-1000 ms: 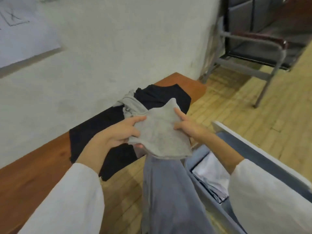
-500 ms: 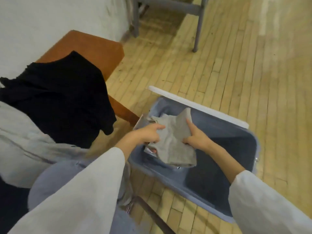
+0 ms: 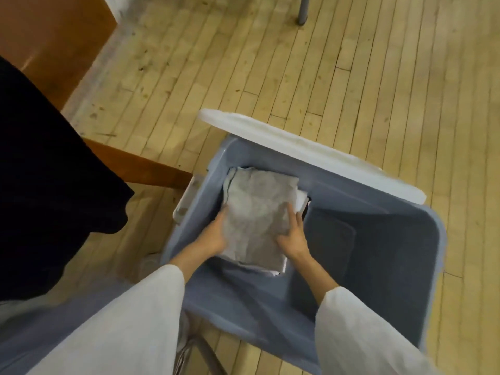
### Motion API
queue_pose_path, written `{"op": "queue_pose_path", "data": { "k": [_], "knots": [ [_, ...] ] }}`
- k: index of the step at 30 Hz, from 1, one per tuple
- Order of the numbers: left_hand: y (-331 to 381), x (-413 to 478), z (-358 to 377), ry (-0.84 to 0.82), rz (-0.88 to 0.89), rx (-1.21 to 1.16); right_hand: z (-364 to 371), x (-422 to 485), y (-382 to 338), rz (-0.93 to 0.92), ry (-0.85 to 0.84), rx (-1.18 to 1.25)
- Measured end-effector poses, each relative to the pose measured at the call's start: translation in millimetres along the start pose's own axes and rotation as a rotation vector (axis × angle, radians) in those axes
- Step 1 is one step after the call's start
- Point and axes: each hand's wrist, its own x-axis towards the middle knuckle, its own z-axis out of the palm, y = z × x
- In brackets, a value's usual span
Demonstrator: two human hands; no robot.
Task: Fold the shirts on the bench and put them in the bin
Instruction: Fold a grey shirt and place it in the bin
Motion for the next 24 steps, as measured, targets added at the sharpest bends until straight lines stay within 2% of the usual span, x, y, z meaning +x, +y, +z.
{"op": "queue_pose_path", "data": {
  "k": [2, 6, 8, 9, 11, 13, 15, 17, 20, 24],
  "knots": [
    [-26.9, 8.9, 4.5, 0.017, -0.100, -0.096, 8.0, 7.1, 9.8, 0.038, 0.022, 0.033],
    [-48.1, 11.1, 14.9, 0.141, -0.148, -0.045, 18.8, 10.7, 9.7, 0.101, 0.139, 0.021],
    [-42.6, 7.1, 19.9, 0.262, -0.163, 0.168, 24.1, 8.6, 8.4, 0.119, 0.148, 0.007],
    [-36.6, 2.3, 18.6, 0.260, -0.182, 0.280, 25.1, 7.4, 7.4, 0.136, 0.135, -0.001],
    [-30.1, -3.4, 21.2, 0.144, -0.228, 0.389, 22.2, 5.1, 6.3, 0.187, 0.089, -0.044],
    [-31.2, -14.1, 14.1, 0.010, -0.254, 0.363, 16.9, -1.0, -5.7, 0.209, 0.015, -0.163],
    [-26.6, -24.0, 1.9, -0.032, -0.213, 0.301, 10.7, -10.5, -20.5, 0.237, 0.013, -0.332],
    [-13.9, -54.0, -21.5, -0.029, -0.187, 0.219, 10.9, -30.0, -47.1, 0.127, 0.069, -0.385],
    [9.7, -95.6, -52.3, 0.019, -0.181, -0.005, 19.0, -63.6, -95.0, -0.072, -0.028, -0.195],
    [20.5, -168.3, -104.7, 0.350, -0.031, -0.234, 36.9, -131.0, -188.7, -0.379, -0.194, -0.067]
  ]
}}
